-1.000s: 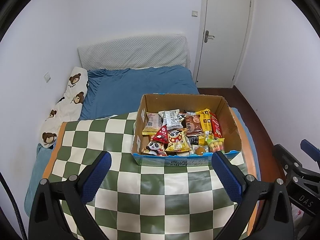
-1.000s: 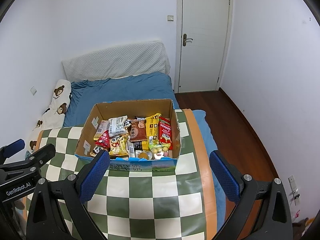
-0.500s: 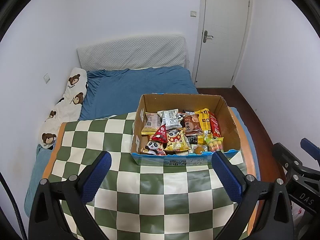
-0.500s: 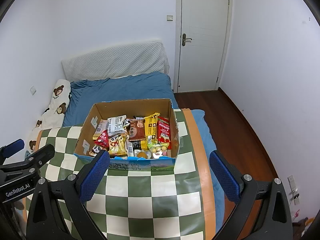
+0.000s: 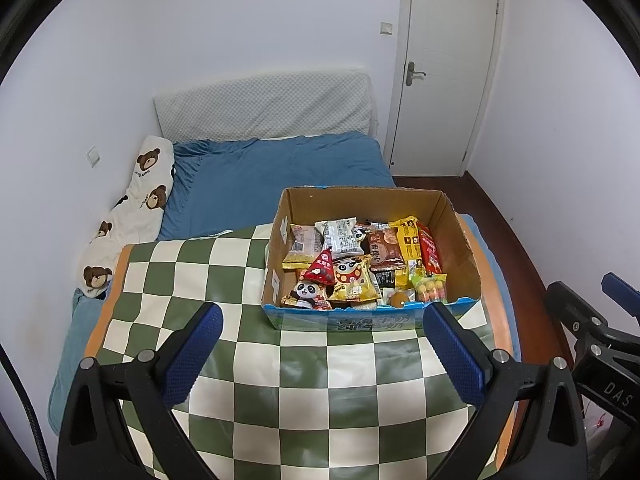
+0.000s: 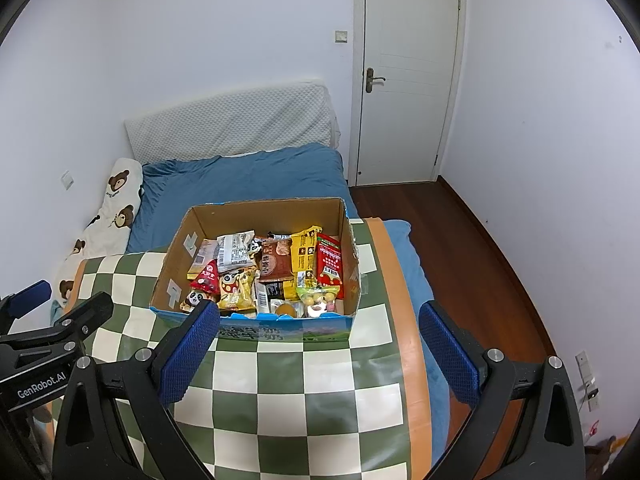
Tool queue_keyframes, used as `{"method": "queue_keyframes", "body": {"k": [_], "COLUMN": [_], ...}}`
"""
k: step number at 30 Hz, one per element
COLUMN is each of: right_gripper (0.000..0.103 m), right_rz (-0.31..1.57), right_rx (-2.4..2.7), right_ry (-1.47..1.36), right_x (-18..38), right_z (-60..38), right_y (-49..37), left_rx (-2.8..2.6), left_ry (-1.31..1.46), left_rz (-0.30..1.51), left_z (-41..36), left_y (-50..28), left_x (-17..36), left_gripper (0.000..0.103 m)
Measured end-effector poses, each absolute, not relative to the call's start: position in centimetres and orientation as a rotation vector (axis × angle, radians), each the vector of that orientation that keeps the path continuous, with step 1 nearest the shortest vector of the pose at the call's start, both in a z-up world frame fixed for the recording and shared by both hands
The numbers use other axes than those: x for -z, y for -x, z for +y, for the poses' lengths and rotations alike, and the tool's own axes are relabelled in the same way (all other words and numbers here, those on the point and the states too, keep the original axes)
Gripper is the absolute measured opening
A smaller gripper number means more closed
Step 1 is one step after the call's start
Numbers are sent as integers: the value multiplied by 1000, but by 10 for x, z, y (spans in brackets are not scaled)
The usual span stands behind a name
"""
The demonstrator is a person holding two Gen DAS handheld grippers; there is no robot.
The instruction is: Organize snacks
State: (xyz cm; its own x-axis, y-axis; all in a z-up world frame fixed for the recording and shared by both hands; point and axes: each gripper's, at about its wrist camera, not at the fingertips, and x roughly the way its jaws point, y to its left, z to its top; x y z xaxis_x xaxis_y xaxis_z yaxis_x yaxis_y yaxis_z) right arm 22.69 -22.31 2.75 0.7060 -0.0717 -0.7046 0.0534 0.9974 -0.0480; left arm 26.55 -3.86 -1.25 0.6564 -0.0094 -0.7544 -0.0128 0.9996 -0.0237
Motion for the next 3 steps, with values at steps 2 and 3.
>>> {"method": "queue_keyframes", "body": {"k": [2, 3], "right_gripper": [102, 102], "right_rz": [784, 784], "right_rx": [69, 69], "right_ry": [25, 25], "right_x": [-27, -28], "right_z": [-224, -223], "right_y": [-226, -227], "left_rx": [-2, -2], "left_ry": [28, 28], "left_rz": [854, 854], "left_z": [-39, -39], "left_y": [-266, -265], "left_x": [12, 12], "left_gripper": [103, 103]}}
